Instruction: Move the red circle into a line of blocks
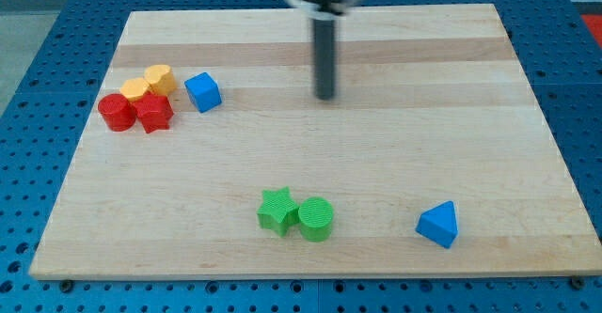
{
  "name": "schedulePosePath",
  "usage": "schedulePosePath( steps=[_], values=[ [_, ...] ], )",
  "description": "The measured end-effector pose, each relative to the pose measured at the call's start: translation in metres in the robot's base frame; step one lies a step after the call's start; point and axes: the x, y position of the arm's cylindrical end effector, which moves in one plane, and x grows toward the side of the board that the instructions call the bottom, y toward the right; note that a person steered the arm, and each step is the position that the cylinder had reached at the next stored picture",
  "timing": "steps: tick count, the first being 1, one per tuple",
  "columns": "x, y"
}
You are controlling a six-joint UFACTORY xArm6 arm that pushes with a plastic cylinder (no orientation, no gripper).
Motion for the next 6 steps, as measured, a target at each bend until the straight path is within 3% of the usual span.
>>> schedulePosePath(
  steps=[1, 3, 6],
  values=[
    [0.044, 0.108],
    [0.194, 0.133],
    [0.193, 0.085]
  ],
)
